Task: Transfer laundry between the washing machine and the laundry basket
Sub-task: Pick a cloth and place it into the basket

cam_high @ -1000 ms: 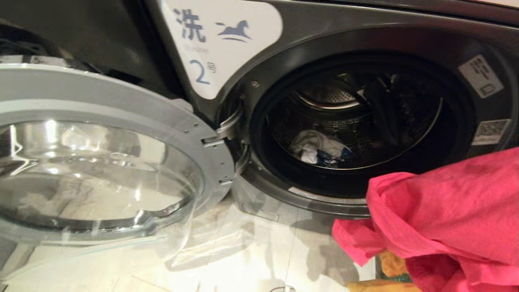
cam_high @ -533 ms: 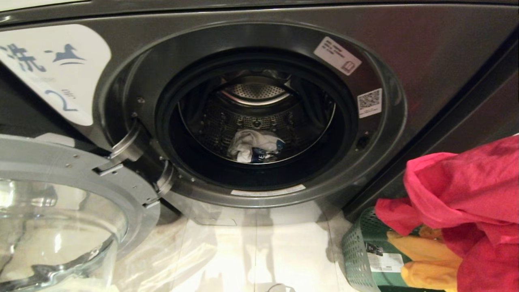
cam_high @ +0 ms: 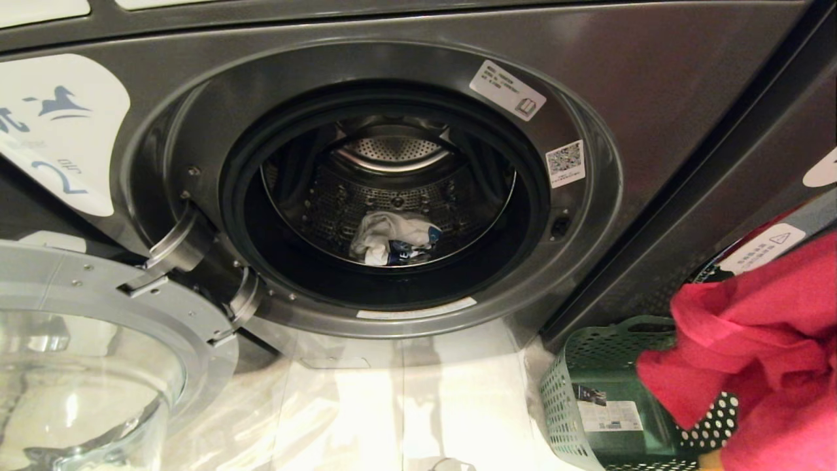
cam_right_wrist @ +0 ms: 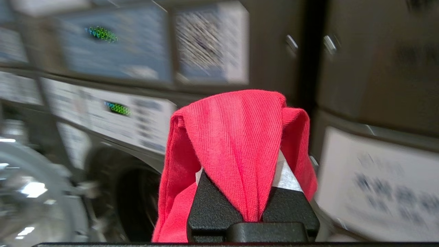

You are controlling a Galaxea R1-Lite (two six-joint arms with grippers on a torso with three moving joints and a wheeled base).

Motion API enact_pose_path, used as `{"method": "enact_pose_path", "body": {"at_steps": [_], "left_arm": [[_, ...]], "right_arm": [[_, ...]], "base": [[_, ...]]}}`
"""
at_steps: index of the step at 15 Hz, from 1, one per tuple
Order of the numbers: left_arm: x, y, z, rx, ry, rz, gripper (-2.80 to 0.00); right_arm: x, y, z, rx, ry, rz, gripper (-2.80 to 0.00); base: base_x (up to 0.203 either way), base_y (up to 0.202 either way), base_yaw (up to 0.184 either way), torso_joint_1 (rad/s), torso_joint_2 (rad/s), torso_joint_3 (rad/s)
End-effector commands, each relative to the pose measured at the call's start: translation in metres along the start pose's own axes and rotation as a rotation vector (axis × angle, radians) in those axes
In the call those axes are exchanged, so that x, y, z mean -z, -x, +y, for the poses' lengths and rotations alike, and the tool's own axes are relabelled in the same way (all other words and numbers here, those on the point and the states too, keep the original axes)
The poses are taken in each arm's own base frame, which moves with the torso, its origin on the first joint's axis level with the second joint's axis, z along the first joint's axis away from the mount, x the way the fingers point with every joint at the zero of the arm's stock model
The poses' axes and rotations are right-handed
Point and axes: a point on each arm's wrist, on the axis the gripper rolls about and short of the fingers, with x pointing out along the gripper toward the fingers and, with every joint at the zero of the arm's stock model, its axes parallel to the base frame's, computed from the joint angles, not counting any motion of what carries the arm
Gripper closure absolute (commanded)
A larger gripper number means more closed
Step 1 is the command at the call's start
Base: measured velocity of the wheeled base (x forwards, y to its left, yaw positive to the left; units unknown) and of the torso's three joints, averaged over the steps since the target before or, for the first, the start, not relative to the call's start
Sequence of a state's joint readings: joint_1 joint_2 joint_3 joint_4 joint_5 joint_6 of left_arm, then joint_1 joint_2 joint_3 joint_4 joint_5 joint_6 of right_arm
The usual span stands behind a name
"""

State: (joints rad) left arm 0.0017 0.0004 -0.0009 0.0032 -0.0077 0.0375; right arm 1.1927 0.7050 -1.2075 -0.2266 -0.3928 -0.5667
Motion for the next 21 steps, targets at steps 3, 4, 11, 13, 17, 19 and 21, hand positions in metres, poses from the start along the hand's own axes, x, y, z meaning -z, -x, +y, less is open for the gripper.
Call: {"method": "enact_pose_path", "body": {"at_steps": [3,4,11,13,17,19,21], "left_arm": [[0.0,0.0,0.0,0.0,0.001,-0.001,0.0],[0.0,0.0,0.0,-0.001,0.0,0.0,0.0],[0.0,0.0,0.0,0.0,0.0,-0.001,0.0],[0.0,0.0,0.0,0.0,0.001,0.0,0.0],[0.0,0.0,0.0,0.0,0.0,0.0,0.0],[0.0,0.0,0.0,0.0,0.001,0.001,0.0],[0.0,0.0,0.0,0.0,-0.001,-0.001,0.0]], "right_arm": [[0.005,-0.016,0.006,0.315,-0.003,0.217,0.0],[0.006,-0.016,0.006,0.336,-0.002,0.233,0.0],[0.013,-0.012,0.012,0.461,0.034,0.309,0.0],[0.017,-0.011,0.014,0.503,0.058,0.352,0.0],[0.022,-0.005,0.016,0.592,0.08,0.414,0.0],[0.023,0.0,0.017,0.643,0.092,0.437,0.0],[0.031,0.008,0.019,0.699,0.084,0.513,0.0]], "base": [[0.0,0.0,0.0,0.0,0.0,0.0],[0.0,0.0,0.0,0.0,0.0,0.0],[0.0,0.0,0.0,0.0,0.0,0.0],[0.0,0.0,0.0,0.0,0.0,0.0],[0.0,0.0,0.0,0.0,0.0,0.0],[0.0,0.0,0.0,0.0,0.0,0.0],[0.0,0.0,0.0,0.0,0.0,0.0]]}}
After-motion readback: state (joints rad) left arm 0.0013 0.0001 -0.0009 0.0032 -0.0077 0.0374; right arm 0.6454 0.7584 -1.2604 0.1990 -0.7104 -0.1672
